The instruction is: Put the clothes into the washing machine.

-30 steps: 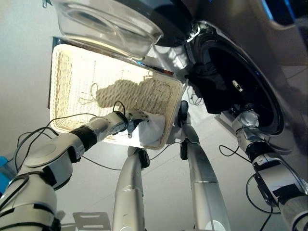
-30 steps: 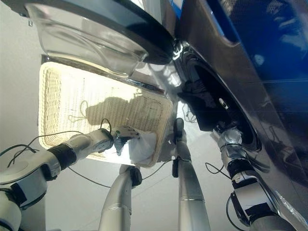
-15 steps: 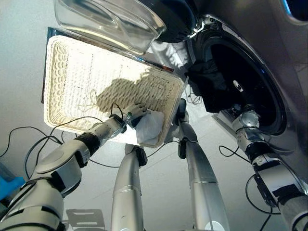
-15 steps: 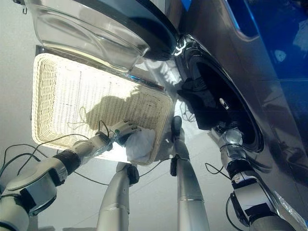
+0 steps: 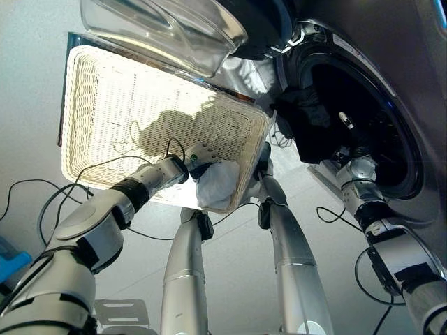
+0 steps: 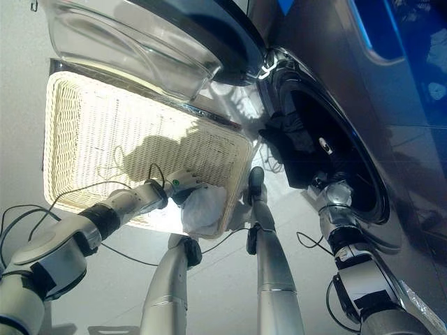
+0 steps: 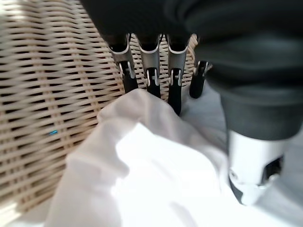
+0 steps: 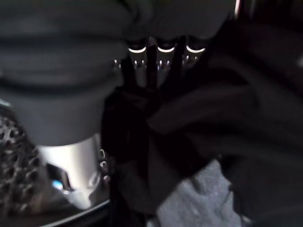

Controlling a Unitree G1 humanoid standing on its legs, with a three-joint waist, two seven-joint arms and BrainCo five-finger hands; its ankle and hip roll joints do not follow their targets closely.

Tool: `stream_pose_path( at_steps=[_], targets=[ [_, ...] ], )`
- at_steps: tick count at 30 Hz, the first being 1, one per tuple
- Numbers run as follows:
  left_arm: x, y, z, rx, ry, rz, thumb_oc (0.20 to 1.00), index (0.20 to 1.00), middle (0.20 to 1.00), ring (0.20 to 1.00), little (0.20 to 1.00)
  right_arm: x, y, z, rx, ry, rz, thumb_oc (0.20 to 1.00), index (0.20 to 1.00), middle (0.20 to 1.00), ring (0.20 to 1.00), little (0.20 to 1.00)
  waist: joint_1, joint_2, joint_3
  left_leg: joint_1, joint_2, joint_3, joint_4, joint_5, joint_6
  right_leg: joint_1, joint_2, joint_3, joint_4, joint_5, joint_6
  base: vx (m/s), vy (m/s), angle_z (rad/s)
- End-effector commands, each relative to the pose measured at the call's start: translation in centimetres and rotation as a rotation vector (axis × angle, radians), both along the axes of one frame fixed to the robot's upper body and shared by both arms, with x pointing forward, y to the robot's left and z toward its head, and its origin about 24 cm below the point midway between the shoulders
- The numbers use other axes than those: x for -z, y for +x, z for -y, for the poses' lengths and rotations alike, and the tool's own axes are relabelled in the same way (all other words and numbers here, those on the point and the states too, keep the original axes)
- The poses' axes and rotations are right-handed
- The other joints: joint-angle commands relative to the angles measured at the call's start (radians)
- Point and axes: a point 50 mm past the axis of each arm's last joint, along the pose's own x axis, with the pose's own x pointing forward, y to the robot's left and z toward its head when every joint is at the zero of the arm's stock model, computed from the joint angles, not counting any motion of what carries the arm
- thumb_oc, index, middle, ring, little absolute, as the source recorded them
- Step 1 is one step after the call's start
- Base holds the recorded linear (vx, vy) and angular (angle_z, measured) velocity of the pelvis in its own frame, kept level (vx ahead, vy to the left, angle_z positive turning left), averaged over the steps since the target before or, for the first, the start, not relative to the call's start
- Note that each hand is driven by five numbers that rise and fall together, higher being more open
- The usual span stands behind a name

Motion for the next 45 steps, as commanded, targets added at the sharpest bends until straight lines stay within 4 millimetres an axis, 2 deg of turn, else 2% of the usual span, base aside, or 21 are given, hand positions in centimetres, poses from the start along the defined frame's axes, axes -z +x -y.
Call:
stream_pose_path(
  at_steps=[1,2,3,15,19,21,24,30,32,34,37,40,41,43,44,45],
  targets=[
    [6.4,-2.5,-3.7,-0.107,0.251,-0.237,0.517,0.517,0.517,0.517,0.517,-0.8,-0.4,1.6,0.051,0.084,0.073,1.0,1.0,1.0,1.0,1.0,0.03,-0.032,-0.019,-0.038,-0.01,0.02,0.058,-0.043,-0.094,-0.028,0.006,-0.005,0.09,-0.02,0.139,0.01,-0.017,0.03],
    [6.6,-2.6,-3.7,-0.108,0.254,-0.248,0.341,0.341,0.341,0.341,0.341,-0.5,-0.5,1.7,0.052,0.089,0.069,1.0,1.0,1.0,1.0,1.0,0.03,-0.032,-0.019,-0.028,-0.01,0.019,0.06,-0.05,-0.096,-0.019,0.005,-0.006,0.092,-0.027,0.141,0.0,0.0,0.0],
    [6.7,-2.6,-3.8,-0.118,0.257,-0.257,0.2,0.2,0.2,0.2,0.2,-0.5,-0.6,1.9,0.053,0.102,0.075,1.0,1.0,1.0,1.0,1.0,0.029,-0.033,-0.019,-0.031,-0.009,0.018,0.062,-0.051,-0.097,-0.022,0.004,-0.006,0.093,-0.027,0.141,0.0,0.0,0.0],
    [4.9,-2.0,-3.0,-0.1,0.132,-0.167,0.2,0.2,0.2,0.2,0.2,-0.7,-0.8,2.1,0.048,0.154,0.115,1.0,1.0,1.0,1.0,1.0,0.042,-0.027,-0.019,-0.013,-0.006,0.019,0.066,-0.05,-0.096,-0.006,-0.008,-0.024,0.109,-0.031,0.14,-0.01,-0.022,0.03],
    [3.9,-1.5,-2.9,-0.126,0.018,-0.08,0.2,0.2,0.2,0.2,0.2,-0.3,-0.8,2.0,0.031,0.175,0.11,1.0,1.0,1.0,1.0,1.0,0.049,-0.022,-0.019,0.02,-0.008,0.021,0.062,-0.053,-0.096,0.024,-0.009,-0.03,0.117,-0.043,0.135,-0.03,0.0,0.01],
    [3.7,-1.4,-3.0,-0.151,-0.053,-0.052,0.2,0.2,0.2,0.2,0.2,0.0,-0.9,2.0,0.036,0.183,0.104,1.0,1.0,1.0,1.0,1.0,0.054,-0.019,-0.019,0.039,-0.007,0.022,0.064,-0.061,-0.097,0.041,-0.013,-0.033,0.126,-0.056,0.135,0.0,0.0,0.0],
    [2.7,-0.9,-3.8,-0.23,-0.297,0.043,0.2,0.2,0.2,0.2,0.2,0.7,-1.0,2.2,0.032,0.218,0.085,1.0,1.0,1.0,1.0,1.0,0.067,-0.014,-0.019,0.077,-0.006,0.022,0.069,-0.067,-0.094,0.075,-0.019,-0.041,0.148,-0.075,0.129,-0.04,0.004,0.01],
    [2.0,-1.1,-4.3,-0.228,-0.566,0.145,0.2,0.2,0.2,0.2,0.2,1.5,-1.2,2.2,0.022,0.241,0.064,1.0,1.0,1.0,1.0,1.0,0.086,-0.011,-0.019,0.123,-0.008,0.017,0.065,-0.064,-0.089,0.119,-0.024,-0.056,0.159,-0.086,0.12,-0.02,-0.006,0.02],
    [2.1,-1.9,-4.6,-0.189,-0.779,0.223,0.2,0.2,0.2,0.2,0.2,2.4,-1.3,2.0,0.008,0.244,0.028,1.0,1.0,1.0,1.0,1.0,0.101,-0.011,-0.019,0.178,-0.015,0.01,0.064,-0.075,-0.087,0.172,-0.028,-0.068,0.171,-0.107,0.117,-0.03,-0.022,0.06],
    [1.8,-1.9,-4.6,-0.171,-0.822,0.245,0.2,0.2,0.2,0.2,0.2,2.3,-1.3,1.8,-0.002,0.237,0.029,1.0,1.0,1.0,1.0,1.0,0.104,-0.011,-0.019,0.181,-0.015,0.01,0.061,-0.069,-0.085,0.175,-0.028,-0.072,0.169,-0.104,0.114,-0.02,-0.005,0.02],
    [1.7,-3.1,-4.4,-0.085,-1.003,0.305,0.2,0.2,0.2,0.2,0.2,2.9,-1.2,0.1,-0.11,0.118,-0.024,1.0,1.0,1.0,1.0,1.0,0.112,-0.014,-0.019,0.239,-0.02,0.007,0.062,-0.081,-0.082,0.228,-0.031,-0.081,0.185,-0.129,0.109,0.0,0.0,0.0],
    [1.6,-3.2,-4.3,-0.077,-1.021,0.308,0.2,0.2,0.2,0.2,0.2,2.9,-1.2,-0.1,-0.117,0.102,-0.03,1.0,1.0,1.0,1.0,1.0,0.113,-0.014,-0.019,0.244,-0.021,0.007,0.062,-0.082,-0.081,0.233,-0.031,-0.082,0.187,-0.131,0.109,0.0,0.003,0.01],
    [1.2,-3.8,-4.1,-0.033,-1.149,0.326,0.2,0.2,0.2,0.2,0.2,3.1,-1.0,-1.7,-0.216,-0.058,-0.082,1.0,1.0,1.0,1.0,1.0,0.119,-0.016,-0.019,0.276,-0.024,0.004,0.059,-0.085,-0.078,0.265,-0.031,-0.087,0.191,-0.143,0.106,-0.01,0.008,0.05],
    [1.1,-4.6,-3.7,0.012,-1.247,0.32,0.2,0.2,0.2,0.2,0.2,3.6,-1.0,-3.6,-0.373,-0.268,-0.143,1.0,1.0,1.0,1.0,1.0,0.128,-0.019,-0.019,0.303,-0.021,0.007,0.052,-0.083,-0.075,0.29,-0.032,-0.098,0.192,-0.149,0.104,-0.01,0.002,0.04],
    [1.1,-4.7,-3.6,0.01,-1.249,0.314,0.2,0.2,0.2,0.2,0.2,3.8,-1.0,-3.8,-0.388,-0.29,-0.158,1.0,1.0,1.0,1.0,1.0,0.128,-0.02,-0.019,0.311,-0.021,0.007,0.053,-0.087,-0.076,0.297,-0.033,-0.099,0.196,-0.156,0.105,0.0,-0.007,0.03],
    [1.0,-5.0,-3.5,0.031,-1.275,0.301,0.2,0.2,0.2,0.2,0.2,4.2,-1.1,-4.6,-0.462,-0.394,-0.199,1.0,1.0,1.0,1.0,1.0,0.133,-0.022,-0.019,0.318,-0.02,0.006,0.053,-0.087,-0.076,0.305,-0.034,-0.102,0.203,-0.163,0.104,0.0,0.0,0.0]
  ],
)
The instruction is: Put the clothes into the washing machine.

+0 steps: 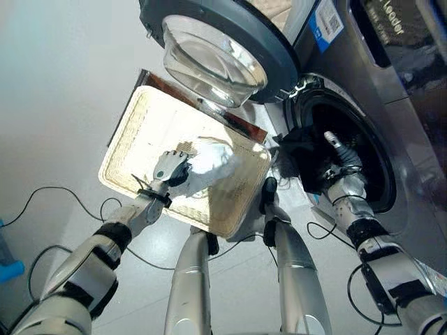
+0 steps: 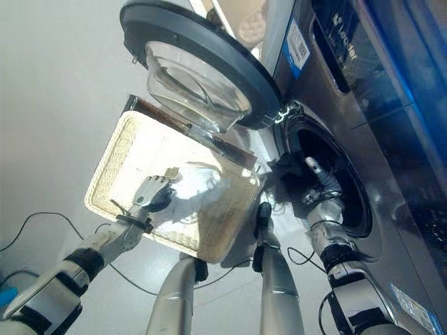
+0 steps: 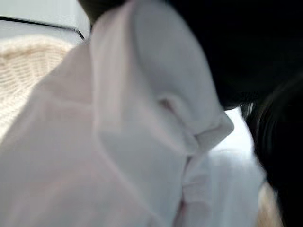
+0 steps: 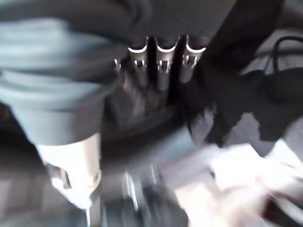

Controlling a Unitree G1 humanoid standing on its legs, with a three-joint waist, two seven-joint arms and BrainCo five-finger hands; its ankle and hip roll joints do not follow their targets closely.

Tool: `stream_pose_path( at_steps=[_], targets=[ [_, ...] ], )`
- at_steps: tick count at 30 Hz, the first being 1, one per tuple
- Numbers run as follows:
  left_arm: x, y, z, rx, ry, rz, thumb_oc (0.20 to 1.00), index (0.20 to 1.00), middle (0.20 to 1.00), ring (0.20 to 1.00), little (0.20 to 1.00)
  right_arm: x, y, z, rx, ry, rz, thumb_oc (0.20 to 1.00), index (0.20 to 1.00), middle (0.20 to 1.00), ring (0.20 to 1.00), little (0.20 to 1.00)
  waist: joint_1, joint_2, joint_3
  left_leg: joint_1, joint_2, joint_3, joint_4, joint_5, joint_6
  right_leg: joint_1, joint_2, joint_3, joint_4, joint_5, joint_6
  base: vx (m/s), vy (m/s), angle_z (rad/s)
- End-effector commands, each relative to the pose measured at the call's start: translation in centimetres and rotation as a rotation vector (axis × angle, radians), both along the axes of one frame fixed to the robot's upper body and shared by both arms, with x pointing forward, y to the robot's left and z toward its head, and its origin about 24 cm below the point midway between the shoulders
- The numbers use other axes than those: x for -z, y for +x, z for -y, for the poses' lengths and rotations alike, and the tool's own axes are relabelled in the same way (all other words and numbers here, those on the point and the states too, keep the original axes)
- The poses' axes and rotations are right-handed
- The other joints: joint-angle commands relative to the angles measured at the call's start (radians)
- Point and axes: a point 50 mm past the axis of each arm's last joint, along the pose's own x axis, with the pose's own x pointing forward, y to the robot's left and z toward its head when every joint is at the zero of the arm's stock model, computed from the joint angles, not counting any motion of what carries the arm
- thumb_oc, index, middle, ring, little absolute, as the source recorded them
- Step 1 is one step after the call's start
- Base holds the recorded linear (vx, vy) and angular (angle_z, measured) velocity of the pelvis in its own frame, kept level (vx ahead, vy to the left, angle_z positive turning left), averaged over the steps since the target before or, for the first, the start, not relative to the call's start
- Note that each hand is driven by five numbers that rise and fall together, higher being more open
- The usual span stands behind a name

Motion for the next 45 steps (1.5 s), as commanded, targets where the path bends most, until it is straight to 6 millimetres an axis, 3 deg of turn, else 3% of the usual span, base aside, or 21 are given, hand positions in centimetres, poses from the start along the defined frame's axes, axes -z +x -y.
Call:
stream_pose_path(
  at_steps=[1,2,4,7,10,17,31,38,45],
  targets=[
    [-1.9,0.0,1.4,0.107,-0.112,0.084,0.2,0.2,0.2,0.2,0.2,-1.3,0.1,-0.5,-0.128,-0.198,0.024,1.0,1.0,1.0,1.0,1.0,0.04,-0.005,-0.02,-0.007,-0.004,0.035,0.061,-0.095,-0.074,-0.006,-0.004,-0.065,0.132,-0.111,0.095,0.01,-0.031,0.02],
    [-2.2,-0.2,1.5,0.141,-0.143,0.078,0.2,0.2,0.2,0.2,0.2,-0.7,0.1,-1.1,-0.245,-0.339,-0.027,1.0,1.0,1.0,1.0,1.0,0.047,-0.007,-0.02,0.003,-0.003,0.033,0.063,-0.097,-0.072,0.001,-0.008,-0.07,0.142,-0.117,0.095,0.01,-0.031,0.02],
    [-2.5,-0.2,1.6,0.165,-0.173,0.071,0.2,0.2,0.2,0.2,0.2,-0.3,0.2,-1.4,-0.301,-0.48,-0.071,1.0,1.0,1.0,1.0,1.0,0.053,-0.01,-0.02,0.008,-0.002,0.032,0.063,-0.096,-0.072,0.007,-0.011,-0.075,0.143,-0.119,0.097,0.01,-0.049,0.04],
    [-2.8,-0.2,1.9,0.193,-0.186,0.067,0.2,0.2,0.2,0.2,0.2,-0.2,0.3,-1.7,-0.31,-0.596,-0.091,1.0,1.0,1.0,1.0,1.0,0.059,-0.011,-0.02,0.013,-0.002,0.03,0.06,-0.096,-0.072,0.013,-0.014,-0.081,0.142,-0.12,0.098,0.01,-0.037,0.06],
    [-3.7,-0.1,2.7,0.241,-0.236,0.063,0.2,0.2,0.2,0.2,0.2,-1.0,1.0,-3.2,-0.333,-0.775,-0.075,1.0,1.0,1.0,1.0,1.0,0.07,-0.013,-0.02,0.018,-0.003,0.023,0.052,-0.094,-0.07,0.019,-0.016,-0.085,0.137,-0.116,0.102,0.02,-0.06,0.08],
    [-5.5,0.0,4.2,0.345,-0.32,0.065,0.2,0.2,0.2,0.2,0.2,-2.8,2.2,-6.1,-0.484,-0.785,-0.088,1.0,1.0,1.0,1.0,1.0,0.089,-0.004,-0.02,-0.006,-0.013,0.006,0.062,-0.092,-0.074,0.011,-0.024,-0.094,0.127,-0.111,0.101,0.02,-0.057,0.05],
    [-8.7,-0.8,8.7,0.648,-0.29,0.002,0.2,0.2,0.2,0.2,0.2,-5.6,4.5,-8.8,-0.484,-0.975,-0.13,1.0,1.0,1.0,1.0,1.0,0.124,0.035,-0.02,-0.042,-0.041,-0.026,0.066,-0.083,-0.068,-0.012,-0.038,-0.106,0.119,-0.091,0.094,0.02,-0.032,0.11],
    [-9.5,-1.7,10.0,0.746,-0.275,0.0,0.2,0.2,0.2,0.2,0.2,-5.0,4.2,-11.0,-0.68,-1.135,-0.205,1.0,1.0,1.0,1.0,1.0,0.139,0.046,-0.02,-0.046,-0.054,-0.037,0.066,-0.081,-0.063,-0.016,-0.048,-0.11,0.123,-0.087,0.091,0.02,-0.021,0.07],
    [-10.5,-2.1,11.3,0.808,-0.28,0.003,0.2,0.2,0.2,0.2,0.2,-5.3,3.5,-13.7,-0.877,-0.892,-0.16,1.0,1.0,1.0,1.0,1.0,0.145,0.049,-0.02,-0.048,-0.067,-0.048,0.068,-0.076,-0.057,-0.015,-0.047,-0.108,0.119,-0.079,0.087,0.01,-0.011,0.08]
  ],
)
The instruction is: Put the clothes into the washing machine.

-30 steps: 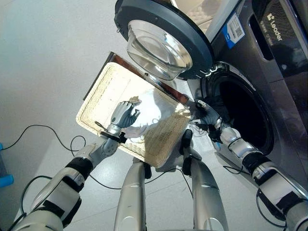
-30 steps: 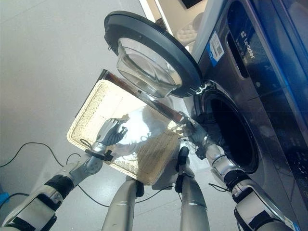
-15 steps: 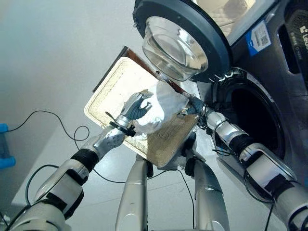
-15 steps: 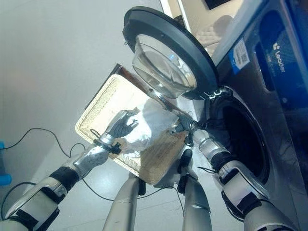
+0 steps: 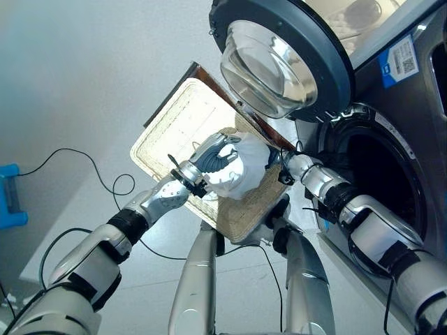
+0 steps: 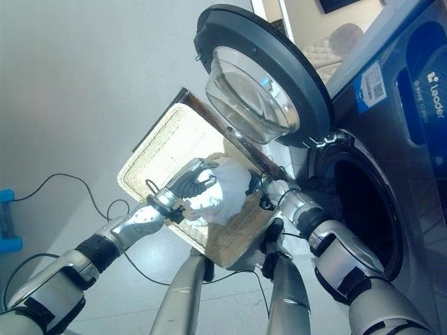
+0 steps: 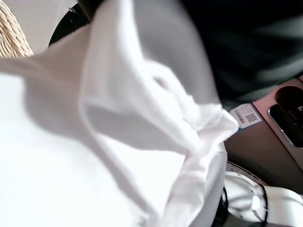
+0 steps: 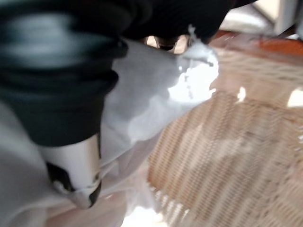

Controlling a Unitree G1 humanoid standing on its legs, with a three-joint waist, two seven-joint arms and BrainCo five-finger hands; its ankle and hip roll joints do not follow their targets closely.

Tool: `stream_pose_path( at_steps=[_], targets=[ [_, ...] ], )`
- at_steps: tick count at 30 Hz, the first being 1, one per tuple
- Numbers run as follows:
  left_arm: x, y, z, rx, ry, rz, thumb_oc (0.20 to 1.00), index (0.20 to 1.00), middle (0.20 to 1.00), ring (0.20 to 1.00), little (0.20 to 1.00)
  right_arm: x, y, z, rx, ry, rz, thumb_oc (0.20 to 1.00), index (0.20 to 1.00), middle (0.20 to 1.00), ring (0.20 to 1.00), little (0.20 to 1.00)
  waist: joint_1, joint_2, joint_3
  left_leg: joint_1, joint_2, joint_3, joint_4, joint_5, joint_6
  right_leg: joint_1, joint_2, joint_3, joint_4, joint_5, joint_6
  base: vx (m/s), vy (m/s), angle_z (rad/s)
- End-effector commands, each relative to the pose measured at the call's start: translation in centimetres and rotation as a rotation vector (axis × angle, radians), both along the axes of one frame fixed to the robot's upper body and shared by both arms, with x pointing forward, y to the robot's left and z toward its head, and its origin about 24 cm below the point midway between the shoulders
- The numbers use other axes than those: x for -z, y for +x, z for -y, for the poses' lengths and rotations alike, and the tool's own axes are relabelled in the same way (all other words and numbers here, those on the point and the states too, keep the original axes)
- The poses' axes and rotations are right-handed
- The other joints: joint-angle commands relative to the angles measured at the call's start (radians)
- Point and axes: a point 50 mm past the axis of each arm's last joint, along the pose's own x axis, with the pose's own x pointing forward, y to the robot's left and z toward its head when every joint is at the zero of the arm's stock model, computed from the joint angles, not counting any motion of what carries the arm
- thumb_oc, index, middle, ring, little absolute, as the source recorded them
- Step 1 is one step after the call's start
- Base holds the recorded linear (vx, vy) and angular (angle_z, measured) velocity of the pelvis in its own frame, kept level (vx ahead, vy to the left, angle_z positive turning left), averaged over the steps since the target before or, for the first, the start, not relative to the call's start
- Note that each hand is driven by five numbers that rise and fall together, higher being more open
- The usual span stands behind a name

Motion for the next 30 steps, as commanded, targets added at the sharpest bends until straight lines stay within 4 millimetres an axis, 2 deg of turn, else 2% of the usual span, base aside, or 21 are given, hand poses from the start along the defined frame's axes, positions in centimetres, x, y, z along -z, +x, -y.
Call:
stream_pose_path(
  at_steps=[1,2,5,7,8,9,12,14,23,28,29,30],
  targets=[
    [-3.9,-1.7,3.1,0.199,-0.175,0.108,0.2,0.2,0.2,0.2,0.2,-2.0,-0.3,-2.0,-0.133,0.188,-0.042,1.0,1.0,1.0,1.0,1.0,0.012,0.047,-0.022,-0.031,-0.026,0.063,0.081,-0.102,-0.042,-0.003,0.017,-0.009,-0.026,0.033,0.104,0.0,0.0,0.04],
    [-3.9,-1.7,3.1,0.199,-0.175,0.108,0.2,0.2,0.2,0.2,0.2,-2.0,-0.3,-2.0,-0.133,0.188,-0.042,1.0,1.0,1.0,1.0,1.0,0.012,0.047,-0.022,-0.031,-0.026,0.063,0.081,-0.102,-0.042,-0.003,0.017,-0.009,-0.026,0.033,0.104,0.01,-0.003,0.06],
    [-4.3,-1.5,3.4,0.188,-0.171,0.1,0.2,0.2,0.2,0.2,0.2,-3.5,-1.7,-4.6,-0.306,0.523,-0.118,1.0,1.0,1.0,1.0,1.0,0.003,0.043,-0.022,-0.031,-0.035,0.062,0.079,-0.098,-0.042,-0.004,0.023,-0.004,-0.032,0.039,0.103,0.01,-0.002,0.05],
    [-4.3,-1.3,3.4,0.176,-0.169,0.099,0.2,0.2,0.2,0.2,0.2,-4.0,-2.0,-5.1,-0.332,0.604,-0.13,1.0,1.0,1.0,1.0,1.0,0.0,0.042,-0.022,-0.036,-0.035,0.062,0.077,-0.093,-0.041,-0.009,0.025,-0.003,-0.037,0.046,0.102,0.0,0.0,0.0],
    [-4.2,-1.2,3.2,0.16,-0.168,0.092,0.2,0.2,0.2,0.2,0.2,-4.2,-2.3,-5.3,-0.354,0.686,-0.161,0.724,0.724,0.724,0.724,0.724,-0.003,0.039,-0.022,-0.031,-0.036,0.065,0.077,-0.095,-0.042,-0.006,0.026,-0.001,-0.035,0.042,0.103,0.0,0.0,0.0],
    [-4.2,-1.1,3.1,0.147,-0.168,0.091,0.2,0.2,0.2,0.2,0.2,-4.3,-2.6,-5.4,-0.37,0.747,-0.186,0.2,0.2,0.2,0.2,0.2,-0.007,0.037,-0.022,-0.031,-0.034,0.068,0.075,-0.094,-0.041,-0.008,0.028,0.001,-0.039,0.045,0.103,0.0,0.0,0.0],
    [-4.1,-1.0,3.0,0.135,-0.167,0.089,0.2,0.2,0.2,0.2,0.2,-4.3,-2.7,-5.4,-0.381,0.829,-0.226,0.2,0.2,0.2,0.2,0.2,-0.011,0.034,-0.022,-0.03,-0.033,0.071,0.073,-0.093,-0.041,-0.008,0.029,0.002,-0.043,0.047,0.103,0.0,0.0,0.0],
    [-3.8,-0.8,2.7,0.111,-0.172,0.084,0.2,0.2,0.2,0.2,0.2,-3.5,-2.6,-4.7,-0.359,0.959,-0.294,0.2,0.2,0.2,0.2,0.2,-0.02,0.032,-0.022,-0.029,-0.032,0.075,0.069,-0.091,-0.041,-0.009,0.032,0.005,-0.053,0.053,0.103,0.0,0.0,0.0],
    [-3.5,-0.6,3.1,0.112,-0.169,0.086,0.2,0.2,0.2,0.2,0.2,-1.6,-1.9,-2.9,-0.271,1.087,-0.381,0.2,0.2,0.2,0.2,0.2,-0.039,0.035,-0.022,-0.026,-0.031,0.09,0.059,-0.089,-0.039,-0.012,0.04,0.019,-0.072,0.064,0.102,-0.01,0.003,-0.02],
    [-3.2,-0.4,3.3,0.104,-0.156,0.069,0.2,0.2,0.2,0.2,0.2,-1.0,-1.9,-2.6,-0.254,1.179,-0.417,0.2,0.2,0.2,0.2,0.2,-0.047,0.038,-0.022,-0.025,-0.033,0.096,0.061,-0.092,-0.038,-0.013,0.044,0.025,-0.073,0.065,0.102,0.0,0.006,-0.03],
    [-3.1,-0.3,3.3,0.1,-0.151,0.063,0.391,0.391,0.391,0.391,0.391,-1.0,-2.0,-2.6,-0.254,1.198,-0.422,0.2,0.2,0.2,0.2,0.2,-0.049,0.038,-0.022,-0.025,-0.033,0.098,0.06,-0.092,-0.038,-0.013,0.045,0.026,-0.076,0.066,0.102,-0.01,0.007,-0.03],
    [-3.1,-0.2,3.3,0.097,-0.141,0.053,0.931,0.931,0.931,0.931,0.931,-0.9,-2.0,-2.6,-0.254,1.217,-0.427,0.2,0.2,0.2,0.2,0.2,-0.051,0.038,-0.022,-0.022,-0.034,0.1,0.058,-0.092,-0.038,-0.012,0.046,0.027,-0.078,0.066,0.103,-0.01,0.01,-0.04]
  ],
)
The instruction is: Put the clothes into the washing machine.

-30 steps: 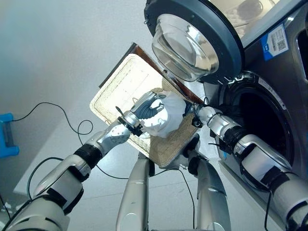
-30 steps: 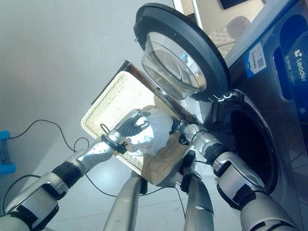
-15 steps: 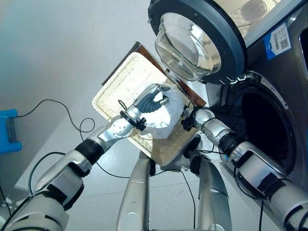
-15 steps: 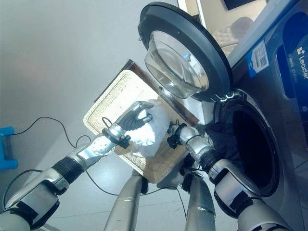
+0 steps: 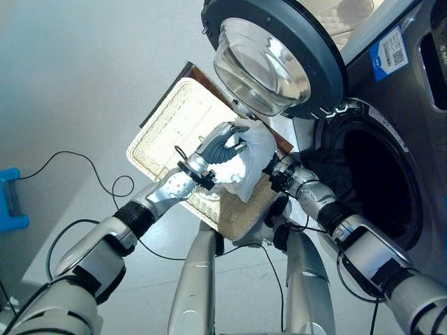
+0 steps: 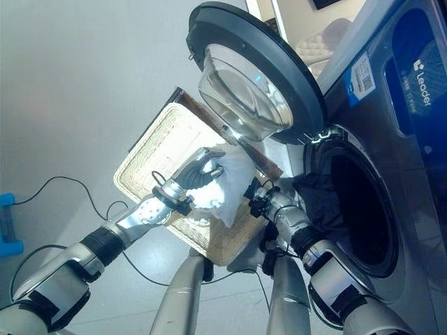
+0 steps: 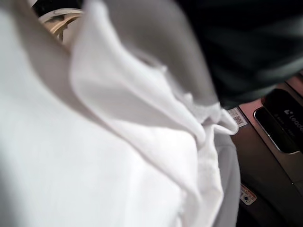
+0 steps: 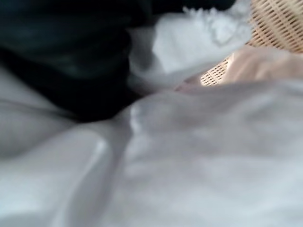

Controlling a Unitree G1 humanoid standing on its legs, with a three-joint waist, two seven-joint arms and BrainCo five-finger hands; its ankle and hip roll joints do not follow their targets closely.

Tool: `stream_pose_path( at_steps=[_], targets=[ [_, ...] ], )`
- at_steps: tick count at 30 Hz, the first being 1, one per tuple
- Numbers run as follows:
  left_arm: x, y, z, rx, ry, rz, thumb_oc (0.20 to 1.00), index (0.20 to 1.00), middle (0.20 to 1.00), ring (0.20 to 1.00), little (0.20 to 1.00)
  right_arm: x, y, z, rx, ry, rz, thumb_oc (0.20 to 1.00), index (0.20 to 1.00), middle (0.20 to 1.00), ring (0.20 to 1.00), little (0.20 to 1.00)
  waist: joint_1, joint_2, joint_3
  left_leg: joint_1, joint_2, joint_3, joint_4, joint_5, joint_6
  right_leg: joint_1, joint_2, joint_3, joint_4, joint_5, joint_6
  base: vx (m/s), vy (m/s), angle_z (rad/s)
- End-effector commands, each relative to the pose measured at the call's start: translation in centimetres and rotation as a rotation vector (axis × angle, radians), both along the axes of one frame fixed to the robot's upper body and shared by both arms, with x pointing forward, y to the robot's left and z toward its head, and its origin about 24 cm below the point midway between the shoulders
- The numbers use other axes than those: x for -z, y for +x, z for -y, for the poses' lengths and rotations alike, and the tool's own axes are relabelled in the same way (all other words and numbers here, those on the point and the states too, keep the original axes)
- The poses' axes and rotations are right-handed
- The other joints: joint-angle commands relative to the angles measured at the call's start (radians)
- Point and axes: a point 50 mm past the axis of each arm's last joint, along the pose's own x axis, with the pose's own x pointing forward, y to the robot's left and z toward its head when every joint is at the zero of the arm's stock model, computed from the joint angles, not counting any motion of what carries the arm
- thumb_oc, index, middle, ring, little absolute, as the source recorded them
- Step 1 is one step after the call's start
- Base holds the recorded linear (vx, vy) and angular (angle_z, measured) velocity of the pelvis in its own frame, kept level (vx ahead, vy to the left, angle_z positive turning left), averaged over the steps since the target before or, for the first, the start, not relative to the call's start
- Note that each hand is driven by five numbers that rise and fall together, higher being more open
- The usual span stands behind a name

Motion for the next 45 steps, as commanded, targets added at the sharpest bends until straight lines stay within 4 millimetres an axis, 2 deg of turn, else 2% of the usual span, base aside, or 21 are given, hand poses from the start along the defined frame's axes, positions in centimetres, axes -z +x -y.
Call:
stream_pose_path(
  at_steps=[1,6,12,14,15,16,20,24,29,30,35,41,45],
  targets=[
    [-1.4,-0.4,2.2,0.083,-0.057,0.034,1.0,1.0,1.0,1.0,1.0,-2.9,0.2,-1.0,-0.059,0.184,0.069,0.2,0.2,0.2,0.2,0.2,-0.004,0.038,-0.022,-0.015,-0.036,0.091,0.057,-0.099,-0.028,0.026,0.049,0.007,-0.125,0.085,0.116,-0.01,0.008,-0.06],
    [-1.0,-0.2,2.2,0.06,-0.052,0.031,1.0,1.0,1.0,1.0,1.0,-2.5,0.2,-0.9,-0.033,0.286,0.025,0.2,0.2,0.2,0.2,0.2,-0.012,0.04,-0.022,-0.012,-0.037,0.099,0.055,-0.101,-0.028,0.027,0.052,0.012,-0.131,0.088,0.117,-0.01,0.006,-0.08],
    [-0.4,0.1,1.8,0.014,-0.075,0.025,1.0,1.0,1.0,1.0,1.0,-0.6,0.1,0.4,0.017,0.402,-0.074,0.2,0.2,0.2,0.2,0.2,-0.025,0.046,-0.022,-0.005,-0.035,0.112,0.054,-0.104,-0.028,0.029,0.057,0.023,-0.136,0.087,0.116,0.0,0.035,-0.07],
    [-0.4,0.1,1.8,0.014,-0.075,0.025,1.0,1.0,1.0,1.0,1.0,-0.6,0.1,0.4,0.017,0.402,-0.074,0.2,0.2,0.2,0.2,0.2,-0.025,0.046,-0.022,-0.005,-0.035,0.112,0.054,-0.104,-0.028,0.029,0.057,0.023,-0.136,0.087,0.116,0.0,0.016,-0.1],
    [-0.4,0.2,1.7,0.009,-0.079,0.023,1.0,1.0,1.0,1.0,1.0,-0.4,0.1,0.6,0.025,0.425,-0.089,0.2,0.2,0.2,0.2,0.2,-0.027,0.047,-0.022,-0.002,-0.035,0.116,0.051,-0.104,-0.028,0.03,0.058,0.024,-0.137,0.086,0.116,0.02,0.047,-0.16],
    [-0.3,0.4,1.5,-0.011,-0.102,0.014,1.0,1.0,1.0,1.0,1.0,0.7,0.0,1.4,0.056,0.485,-0.137,0.2,0.2,0.2,0.2,0.2,-0.035,0.05,-0.022,0.004,-0.036,0.122,0.051,-0.105,-0.029,0.033,0.063,0.032,-0.137,0.084,0.116,0.02,0.06,-0.16],
    [-0.3,0.6,1.0,-0.043,-0.154,0.007,1.0,1.0,1.0,1.0,1.0,1.7,-0.2,2.5,0.104,0.593,-0.192,0.2,0.2,0.2,0.2,0.2,-0.045,0.06,-0.022,0.004,-0.035,0.133,0.051,-0.105,-0.03,0.028,0.065,0.042,-0.138,0.084,0.114,0.02,0.052,-0.13],
    [-0.3,0.8,-0.6,-0.122,-0.335,-0.017,1.0,1.0,1.0,1.0,1.0,2.9,-0.6,4.3,0.171,0.75,-0.227,0.2,0.2,0.2,0.2,0.2,-0.056,0.072,-0.022,0.014,-0.037,0.146,0.05,-0.108,-0.031,0.031,0.067,0.052,-0.14,0.08,0.114,0.02,0.052,-0.15],
    [0.0,0.8,-1.1,-0.158,-0.406,-0.028,1.0,1.0,1.0,1.0,1.0,3.3,-0.8,4.9,0.203,0.789,-0.228,0.2,0.2,0.2,0.2,0.2,-0.06,0.075,-0.022,0.022,-0.038,0.149,0.048,-0.113,-0.033,0.035,0.067,0.055,-0.138,0.073,0.116,0.01,0.027,-0.07],
    [0.4,0.7,-2.6,-0.25,-0.562,-0.029,1.0,1.0,1.0,1.0,1.0,3.9,-1.1,6.2,0.27,0.892,-0.222,0.2,0.2,0.2,0.2,0.2,-0.066,0.082,-0.022,0.026,-0.04,0.155,0.048,-0.115,-0.035,0.033,0.068,0.063,-0.138,0.072,0.116,0.02,0.064,-0.1],
    [1.3,0.3,-5.0,-0.415,-0.785,-0.013,1.0,1.0,1.0,1.0,1.0,4.6,-1.6,8.3,0.382,1.066,-0.21,0.2,0.2,0.2,0.2,0.2,-0.069,0.087,-0.022,0.028,-0.04,0.161,0.054,-0.123,-0.036,0.031,0.064,0.067,-0.13,0.065,0.119,0.02,0.017,-0.12],
    [2.6,-0.1,-6.4,-0.52,-0.909,-0.027,1.0,1.0,1.0,1.0,1.0,4.9,-2.1,10.4,0.47,1.273,-0.183,0.2,0.2,0.2,0.2,0.2,-0.075,0.089,-0.022,0.032,-0.04,0.166,0.053,-0.127,-0.037,0.031,0.062,0.069,-0.128,0.065,0.124,0.0,0.0,0.0],
    [3.2,-0.2,-6.5,-0.536,-0.913,-0.047,1.0,1.0,1.0,1.0,1.0,4.5,-1.9,11.3,0.518,1.403,-0.177,0.2,0.2,0.2,0.2,0.2,-0.078,0.09,-0.022,0.024,-0.039,0.169,0.059,-0.131,-0.037,0.022,0.059,0.071,-0.124,0.068,0.126,0.0,-0.002,-0.01]
  ],
)
